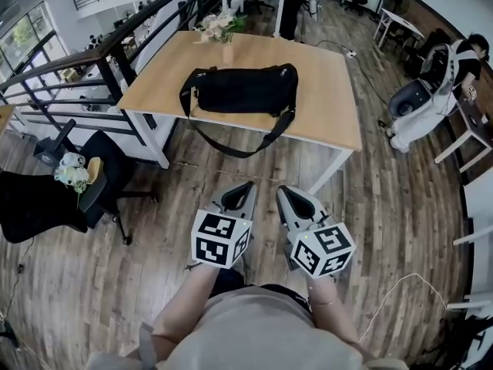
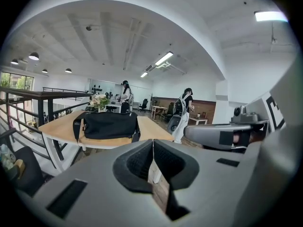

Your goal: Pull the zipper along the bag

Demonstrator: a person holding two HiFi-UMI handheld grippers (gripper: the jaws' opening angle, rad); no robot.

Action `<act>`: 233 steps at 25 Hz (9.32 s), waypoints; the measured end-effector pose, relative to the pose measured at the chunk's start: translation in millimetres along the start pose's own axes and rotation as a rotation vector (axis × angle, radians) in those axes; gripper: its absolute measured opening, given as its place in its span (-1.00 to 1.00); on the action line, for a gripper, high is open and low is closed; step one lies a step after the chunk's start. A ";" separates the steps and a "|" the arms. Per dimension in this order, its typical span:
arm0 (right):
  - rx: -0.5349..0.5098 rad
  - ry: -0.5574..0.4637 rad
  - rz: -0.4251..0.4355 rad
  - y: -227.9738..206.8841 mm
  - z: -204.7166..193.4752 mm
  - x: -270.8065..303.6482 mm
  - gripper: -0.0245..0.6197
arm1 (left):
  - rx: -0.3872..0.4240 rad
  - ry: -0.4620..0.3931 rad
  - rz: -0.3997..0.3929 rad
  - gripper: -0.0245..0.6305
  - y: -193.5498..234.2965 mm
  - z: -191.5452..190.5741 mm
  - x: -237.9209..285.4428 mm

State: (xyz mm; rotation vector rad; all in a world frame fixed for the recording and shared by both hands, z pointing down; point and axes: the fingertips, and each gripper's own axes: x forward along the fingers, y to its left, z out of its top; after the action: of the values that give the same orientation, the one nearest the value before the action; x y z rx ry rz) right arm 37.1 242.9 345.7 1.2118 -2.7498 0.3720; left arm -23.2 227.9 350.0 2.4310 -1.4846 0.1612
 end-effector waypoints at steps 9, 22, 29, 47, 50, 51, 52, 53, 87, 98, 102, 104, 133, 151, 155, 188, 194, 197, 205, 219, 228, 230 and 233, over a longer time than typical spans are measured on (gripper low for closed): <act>0.033 0.001 -0.071 -20.1 8.7 60.5 -0.91 | -0.003 0.026 -0.048 -0.87 59.7 14.7 31.7; 0.024 0.051 -0.040 -56.2 16.2 117.3 -0.91 | -0.049 0.068 -0.022 -0.87 99.0 13.7 76.9; 0.006 0.048 -0.017 -97.5 31.4 170.5 -0.91 | -0.053 0.049 0.011 -0.87 132.5 31.0 126.5; -0.010 0.033 0.136 -252.5 104.2 307.2 -0.91 | -0.038 0.003 0.099 -0.87 178.3 110.5 321.4; -0.004 0.034 0.148 -271.5 108.1 315.2 -0.91 | -0.026 0.020 0.085 -0.87 173.6 116.5 351.4; 0.000 0.034 0.150 -277.6 109.0 316.9 -0.91 | -0.018 0.026 0.075 -0.87 170.3 118.2 360.1; 0.004 0.034 0.151 -283.4 109.8 318.4 -0.91 | -0.011 0.031 0.065 -0.87 167.0 119.6 367.3; 0.010 0.033 0.151 -288.7 110.1 319.5 -0.91 | -0.004 0.036 0.059 -0.87 164.2 120.0 372.9; 0.181 0.074 -0.103 -387.3 83.3 333.1 -0.94 | -0.008 0.230 -0.078 -0.87 180.0 80.8 451.1; 0.193 0.171 -0.058 -394.7 73.1 346.8 -0.53 | 0.000 0.255 -0.149 -0.87 169.6 74.6 466.9; 0.253 0.224 -0.026 -389.9 59.0 348.4 -0.34 | -0.013 0.250 -0.162 -0.86 171.3 71.8 469.4; 0.281 0.243 -0.014 -386.4 52.1 348.8 -0.31 | -0.018 0.249 -0.169 -0.86 170.6 70.8 470.2; 0.326 0.228 -0.012 -377.8 50.4 344.0 -0.64 | 0.039 0.305 -0.306 -0.61 159.7 66.3 491.2; 0.330 0.210 -0.040 -385.1 48.3 342.4 -0.63 | 0.178 0.289 -0.410 -0.75 147.4 74.5 480.7; 0.326 0.211 -0.038 -384.5 48.2 344.2 -0.63 | 0.136 0.274 -0.433 -0.75 145.6 78.7 480.7; 0.267 0.222 -0.050 -386.4 54.4 339.7 -0.68 | 0.145 0.244 -0.210 -0.85 171.2 84.0 464.6; 0.293 0.226 -0.039 -390.4 54.6 341.6 -0.70 | 0.117 0.239 -0.178 -0.85 179.4 85.2 463.1; 0.297 0.228 -0.037 -393.0 55.0 342.1 -0.70 | 0.105 0.235 -0.159 -0.86 183.8 87.8 461.8; 0.308 0.229 -0.035 -401.8 56.0 342.6 -0.70 | 0.090 0.239 -0.072 -0.86 204.9 84.8 448.7; 0.283 0.226 -0.044 -415.7 57.3 349.9 -0.70 | 0.004 0.166 0.144 -0.85 256.9 85.7 404.9; 0.255 0.218 -0.063 -415.0 57.2 350.4 -0.69 | -0.047 0.129 0.302 -0.85 299.3 83.8 368.0; 0.251 0.220 -0.062 -414.9 56.8 350.2 -0.68 | -0.054 0.123 0.329 -0.85 305.9 83.7 360.7; 0.229 0.225 -0.062 -414.5 56.6 349.9 -0.67 | -0.062 0.120 0.345 -0.85 306.9 82.1 354.5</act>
State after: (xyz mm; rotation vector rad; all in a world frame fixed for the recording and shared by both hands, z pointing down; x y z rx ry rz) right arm 107.1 -290.6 434.9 1.2155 -2.5247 0.7829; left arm -134.9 -230.3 414.5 2.0609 -1.8112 0.3209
